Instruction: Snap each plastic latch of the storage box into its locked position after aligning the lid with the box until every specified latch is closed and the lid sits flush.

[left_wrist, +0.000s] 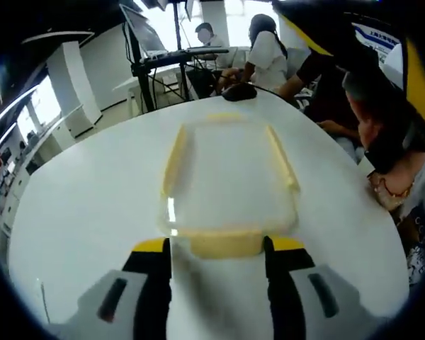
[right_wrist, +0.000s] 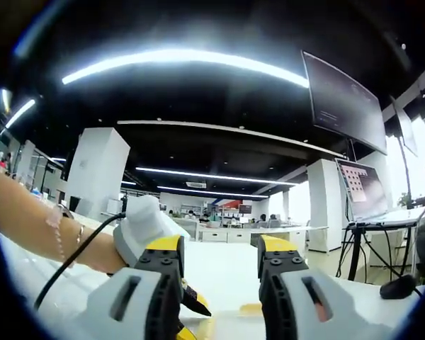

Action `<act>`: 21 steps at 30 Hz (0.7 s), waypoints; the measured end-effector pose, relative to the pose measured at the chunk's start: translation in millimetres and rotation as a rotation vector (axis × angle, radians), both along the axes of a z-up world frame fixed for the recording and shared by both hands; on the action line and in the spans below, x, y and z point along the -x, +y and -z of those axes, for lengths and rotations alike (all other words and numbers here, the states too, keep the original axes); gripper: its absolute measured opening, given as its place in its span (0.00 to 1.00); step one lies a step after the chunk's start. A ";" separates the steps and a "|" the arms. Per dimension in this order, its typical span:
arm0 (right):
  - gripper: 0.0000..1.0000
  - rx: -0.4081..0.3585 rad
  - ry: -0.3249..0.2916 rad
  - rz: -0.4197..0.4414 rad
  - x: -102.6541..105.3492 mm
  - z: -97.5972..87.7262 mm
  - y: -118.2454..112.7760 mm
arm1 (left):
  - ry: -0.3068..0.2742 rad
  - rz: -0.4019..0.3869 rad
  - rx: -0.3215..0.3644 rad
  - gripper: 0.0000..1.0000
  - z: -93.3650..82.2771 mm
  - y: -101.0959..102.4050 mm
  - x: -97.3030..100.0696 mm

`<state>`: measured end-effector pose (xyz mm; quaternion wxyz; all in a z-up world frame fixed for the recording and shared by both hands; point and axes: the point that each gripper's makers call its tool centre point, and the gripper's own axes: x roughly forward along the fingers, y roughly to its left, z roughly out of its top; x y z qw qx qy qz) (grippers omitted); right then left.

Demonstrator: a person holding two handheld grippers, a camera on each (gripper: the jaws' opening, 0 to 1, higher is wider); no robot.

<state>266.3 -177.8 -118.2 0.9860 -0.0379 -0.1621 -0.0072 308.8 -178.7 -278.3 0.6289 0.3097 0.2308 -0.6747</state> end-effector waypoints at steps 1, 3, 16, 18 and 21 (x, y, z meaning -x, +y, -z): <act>0.41 0.000 0.001 -0.002 0.0 0.2 0.3 | 0.003 0.003 0.000 0.47 0.1 -0.1 0.9; 0.41 0.000 0.002 -0.007 0.1 0.6 1.0 | 0.010 0.009 -0.001 0.45 0.4 -0.3 2.7; 0.41 0.010 0.009 -0.010 0.6 2.1 4.6 | 0.029 -0.009 0.013 0.39 0.9 -1.2 5.2; 0.41 0.010 0.012 -0.009 0.1 2.5 4.7 | 0.028 -0.010 0.008 0.39 0.8 0.8 5.3; 0.41 0.010 0.015 -0.009 -1.0 3.3 5.2 | 0.026 -0.011 -0.004 0.39 1.1 6.5 5.4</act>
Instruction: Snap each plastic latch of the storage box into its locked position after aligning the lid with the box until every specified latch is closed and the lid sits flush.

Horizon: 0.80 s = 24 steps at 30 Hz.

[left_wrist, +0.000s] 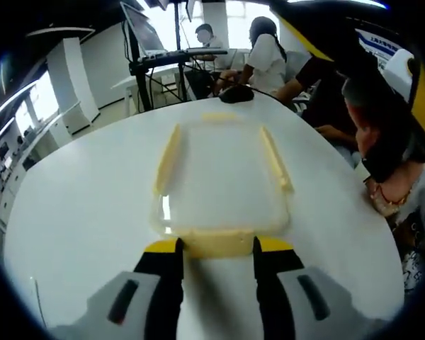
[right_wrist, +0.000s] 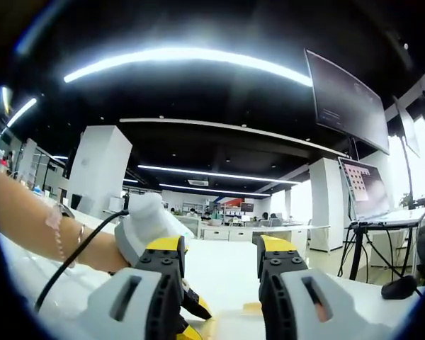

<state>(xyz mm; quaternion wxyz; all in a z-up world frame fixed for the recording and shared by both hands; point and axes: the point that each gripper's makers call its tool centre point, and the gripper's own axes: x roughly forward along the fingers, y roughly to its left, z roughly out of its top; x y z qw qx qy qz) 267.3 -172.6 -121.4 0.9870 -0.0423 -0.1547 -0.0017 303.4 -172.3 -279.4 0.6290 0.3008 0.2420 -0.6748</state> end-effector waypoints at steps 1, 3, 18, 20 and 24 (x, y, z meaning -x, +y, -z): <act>0.41 0.000 0.000 0.000 -0.2 0.1 0.1 | -0.001 -0.006 -0.003 0.39 0.3 2.0 -0.5; 0.41 -0.003 -0.003 -0.005 -0.5 -0.2 1.1 | -0.005 -0.015 0.000 0.39 -0.1 5.7 -1.3; 0.42 0.095 0.017 0.000 -4.7 -17.0 7.9 | -0.017 -0.052 -0.076 0.38 1.4 41.2 -4.6; 0.43 0.153 0.049 -0.027 -8.6 -13.0 14.9 | -0.009 -0.055 -0.101 0.38 6.1 45.1 -6.1; 0.43 0.220 0.134 -0.044 -15.0 -1.7 12.9 | -0.005 -0.040 -0.142 0.38 12.8 49.1 -7.4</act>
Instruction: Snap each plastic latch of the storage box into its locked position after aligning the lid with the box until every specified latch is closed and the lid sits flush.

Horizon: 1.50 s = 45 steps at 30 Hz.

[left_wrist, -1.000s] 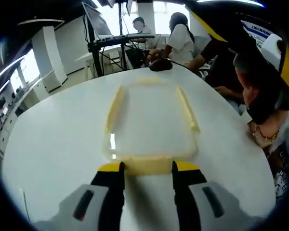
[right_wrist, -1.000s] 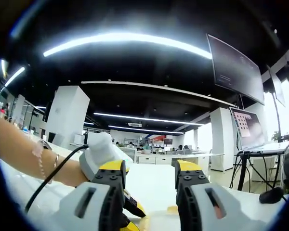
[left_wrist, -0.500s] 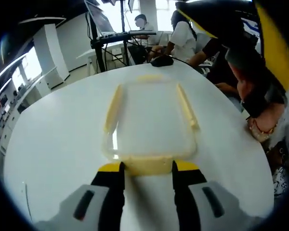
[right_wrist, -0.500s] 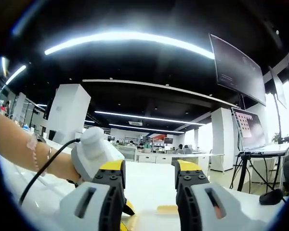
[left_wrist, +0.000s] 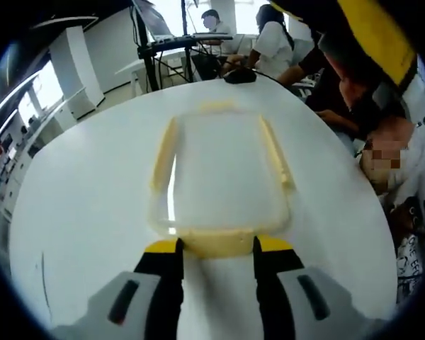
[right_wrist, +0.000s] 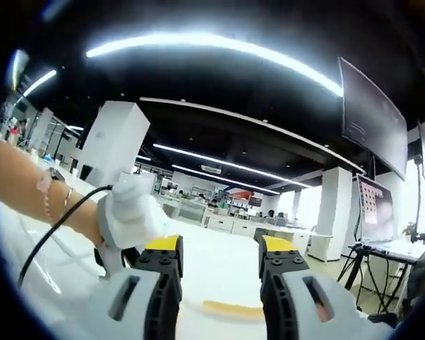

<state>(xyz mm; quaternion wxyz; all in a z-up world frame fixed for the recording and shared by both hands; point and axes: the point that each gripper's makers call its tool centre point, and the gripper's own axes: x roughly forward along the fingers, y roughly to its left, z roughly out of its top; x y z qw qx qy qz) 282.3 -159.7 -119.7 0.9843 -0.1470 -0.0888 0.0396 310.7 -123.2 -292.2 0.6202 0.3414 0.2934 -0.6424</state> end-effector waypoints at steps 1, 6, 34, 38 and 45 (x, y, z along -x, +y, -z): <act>0.43 0.014 0.006 -0.002 -0.7 -0.1 -1.5 | -0.001 0.004 -0.015 0.38 1.4 1.7 0.3; 0.43 0.150 0.108 0.025 -5.3 13.0 -23.8 | -0.007 0.019 -0.081 0.38 7.8 9.5 0.9; 0.46 0.639 0.822 -0.391 -5.6 112.3 -67.9 | -0.028 0.052 -0.228 0.38 7.6 55.6 8.5; 0.45 0.722 0.923 -0.433 -0.7 118.0 -79.5 | -0.028 0.052 -0.237 0.38 5.8 59.0 8.1; 0.43 0.862 1.048 -0.512 4.5 126.9 -94.1 | -0.030 0.056 -0.248 0.38 3.2 61.2 8.8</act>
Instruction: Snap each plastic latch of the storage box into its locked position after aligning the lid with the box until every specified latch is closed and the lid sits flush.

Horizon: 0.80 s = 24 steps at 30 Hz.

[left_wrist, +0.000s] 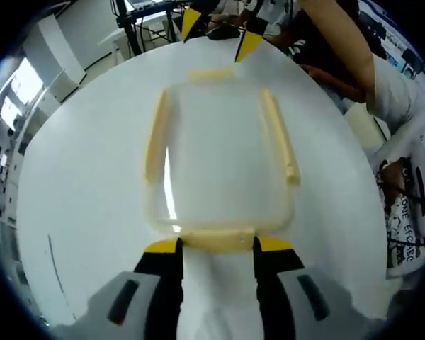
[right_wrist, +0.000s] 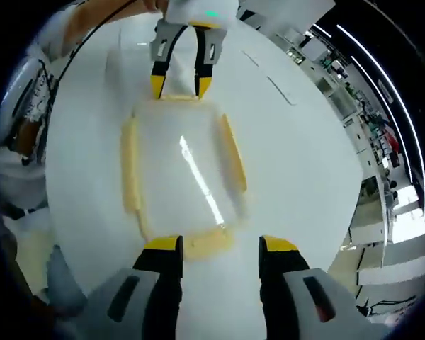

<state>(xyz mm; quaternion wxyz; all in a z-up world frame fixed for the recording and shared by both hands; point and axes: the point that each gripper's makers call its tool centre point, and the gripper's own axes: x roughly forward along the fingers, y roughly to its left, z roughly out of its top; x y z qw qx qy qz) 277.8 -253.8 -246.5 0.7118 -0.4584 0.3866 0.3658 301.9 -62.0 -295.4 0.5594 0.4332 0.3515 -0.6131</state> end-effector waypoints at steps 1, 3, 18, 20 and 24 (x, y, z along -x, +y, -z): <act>0.45 0.016 0.026 -0.028 2.0 3.9 -0.4 | -0.001 0.000 -0.003 0.38 -0.3 0.4 0.0; 0.47 0.036 0.069 -0.054 4.7 10.5 -1.7 | -0.002 -0.001 -0.007 0.38 -0.7 0.9 0.3; 0.43 0.123 0.241 -0.120 -1.6 44.0 -10.4 | -0.007 -0.003 -0.032 0.39 -0.4 0.4 2.5; 0.42 0.122 0.255 -0.130 -0.6 46.3 -10.0 | -0.006 -0.002 -0.032 0.39 -0.3 0.0 2.7; 0.41 0.121 0.294 -0.173 2.2 49.8 -9.2 | 0.002 0.000 -0.027 0.39 -0.1 -0.8 3.9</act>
